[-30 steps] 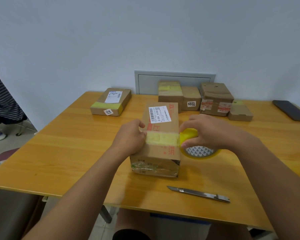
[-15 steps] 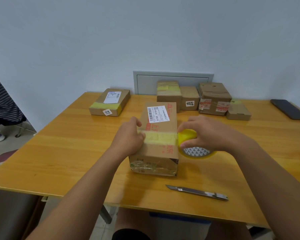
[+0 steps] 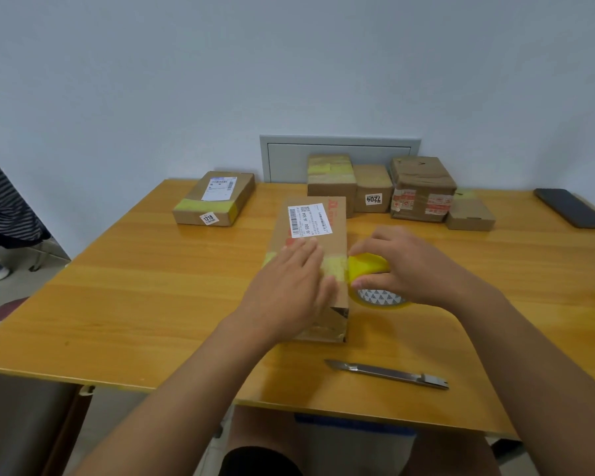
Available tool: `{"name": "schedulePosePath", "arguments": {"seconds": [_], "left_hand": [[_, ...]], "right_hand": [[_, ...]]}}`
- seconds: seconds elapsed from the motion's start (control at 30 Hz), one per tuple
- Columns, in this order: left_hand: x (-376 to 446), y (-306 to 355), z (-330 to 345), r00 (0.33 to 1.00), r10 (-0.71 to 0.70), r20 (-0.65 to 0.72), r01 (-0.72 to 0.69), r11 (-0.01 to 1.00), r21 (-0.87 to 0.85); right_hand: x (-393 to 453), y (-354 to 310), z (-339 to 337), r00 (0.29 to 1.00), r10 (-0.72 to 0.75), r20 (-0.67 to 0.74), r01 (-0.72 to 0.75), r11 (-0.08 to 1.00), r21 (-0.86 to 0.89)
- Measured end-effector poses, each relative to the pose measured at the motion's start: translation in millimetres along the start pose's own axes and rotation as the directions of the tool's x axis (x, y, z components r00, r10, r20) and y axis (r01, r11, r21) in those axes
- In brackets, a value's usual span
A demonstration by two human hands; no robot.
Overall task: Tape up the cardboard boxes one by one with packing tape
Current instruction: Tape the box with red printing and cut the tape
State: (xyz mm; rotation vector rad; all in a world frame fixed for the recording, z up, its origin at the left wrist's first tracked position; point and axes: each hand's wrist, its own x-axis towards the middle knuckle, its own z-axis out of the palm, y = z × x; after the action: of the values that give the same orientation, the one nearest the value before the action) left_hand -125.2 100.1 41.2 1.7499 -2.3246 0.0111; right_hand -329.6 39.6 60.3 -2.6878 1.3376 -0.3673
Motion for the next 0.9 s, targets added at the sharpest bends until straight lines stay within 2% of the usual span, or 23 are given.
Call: {"name": "schedulePosePath", "arguments": {"seconds": [0.07, 0.13, 0.33, 0.53, 0.63, 0.9], "left_hand": [[-1.6, -0.7, 5.7, 0.991, 0.015, 0.131, -0.014, 1.000, -0.010], [-2.9, -4.1, 10.5, 0.986, 0.007, 0.168, -0.008, 1.000, 0.005], [-8.8, -7.2, 19.8, 0.983, -0.036, 0.180, 0.020, 0.996, 0.085], [-6.3, -7.4, 23.8, 0.989, -0.017, 0.147, -0.006, 0.989, 0.151], [-5.8, -8.5, 24.9, 0.993, 0.048, 0.108, -0.068, 0.981, 0.183], [-1.2, -11.0, 23.2, 0.986, 0.099, 0.134, -0.117, 0.984, 0.136]], "right_hand": [[-1.2, 1.6, 1.9, 1.000, 0.003, -0.014, -0.003, 1.000, 0.023], [-2.6, 3.3, 4.5, 0.999, 0.006, -0.035, -0.005, 0.999, 0.051], [-11.5, 9.3, 18.0, 0.991, 0.007, -0.135, 0.005, 0.996, 0.092], [-23.8, 16.2, 31.5, 0.978, 0.003, -0.210, 0.014, 0.997, 0.081], [-28.3, 22.5, 34.8, 0.972, 0.047, -0.232, -0.017, 0.992, 0.128], [-26.1, 28.2, 42.7, 0.959, 0.050, -0.279, -0.011, 0.990, 0.143]]}}
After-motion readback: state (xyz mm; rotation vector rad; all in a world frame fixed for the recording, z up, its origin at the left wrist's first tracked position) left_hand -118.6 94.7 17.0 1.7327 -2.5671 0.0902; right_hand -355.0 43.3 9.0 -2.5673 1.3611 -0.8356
